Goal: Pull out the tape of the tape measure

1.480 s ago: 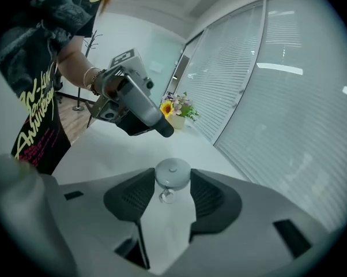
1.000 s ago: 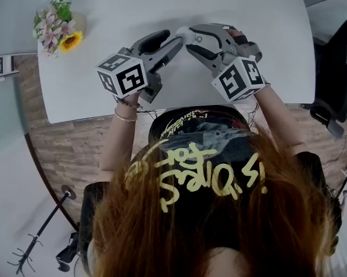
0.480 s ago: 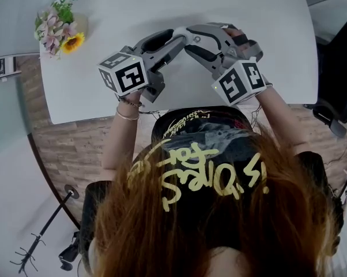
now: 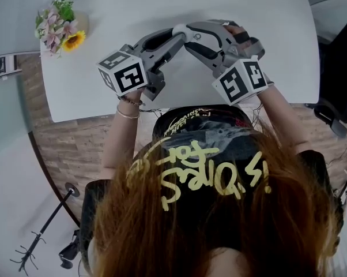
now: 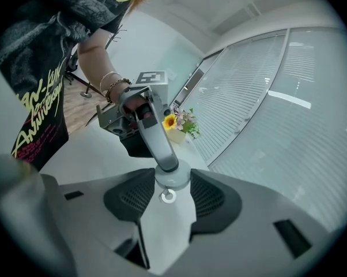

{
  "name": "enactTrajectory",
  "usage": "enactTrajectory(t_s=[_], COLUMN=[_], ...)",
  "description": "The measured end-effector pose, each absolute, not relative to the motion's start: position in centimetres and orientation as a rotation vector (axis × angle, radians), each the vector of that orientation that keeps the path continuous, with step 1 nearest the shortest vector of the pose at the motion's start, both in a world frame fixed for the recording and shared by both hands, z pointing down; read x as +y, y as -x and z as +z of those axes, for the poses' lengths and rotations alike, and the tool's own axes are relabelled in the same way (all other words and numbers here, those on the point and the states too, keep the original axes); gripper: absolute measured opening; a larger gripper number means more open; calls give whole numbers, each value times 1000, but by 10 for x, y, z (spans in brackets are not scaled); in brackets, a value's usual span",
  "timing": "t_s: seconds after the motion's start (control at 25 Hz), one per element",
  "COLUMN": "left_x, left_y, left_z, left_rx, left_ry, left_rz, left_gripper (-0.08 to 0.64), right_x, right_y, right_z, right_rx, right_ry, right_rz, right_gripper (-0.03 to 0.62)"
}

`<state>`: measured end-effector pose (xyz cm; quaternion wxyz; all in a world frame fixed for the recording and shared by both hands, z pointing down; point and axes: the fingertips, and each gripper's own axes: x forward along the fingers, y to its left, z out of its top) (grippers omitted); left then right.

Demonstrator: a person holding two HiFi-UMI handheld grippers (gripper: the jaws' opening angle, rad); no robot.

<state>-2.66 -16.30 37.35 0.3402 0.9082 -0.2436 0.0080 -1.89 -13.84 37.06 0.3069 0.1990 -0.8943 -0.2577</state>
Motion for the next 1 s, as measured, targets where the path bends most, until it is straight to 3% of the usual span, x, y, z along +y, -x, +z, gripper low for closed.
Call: enactTrajectory(t_s=[1.0], left_x=[-158], left_y=[27], left_z=[345], left_rx=[-678], left_ry=[-2422], left_rz=[-96], left_gripper=[67], right_x=[-134], right_y=[13], right_z=[347], right_rx=[-2365], right_ry=[-604], right_rz=[-748], right_gripper=[199])
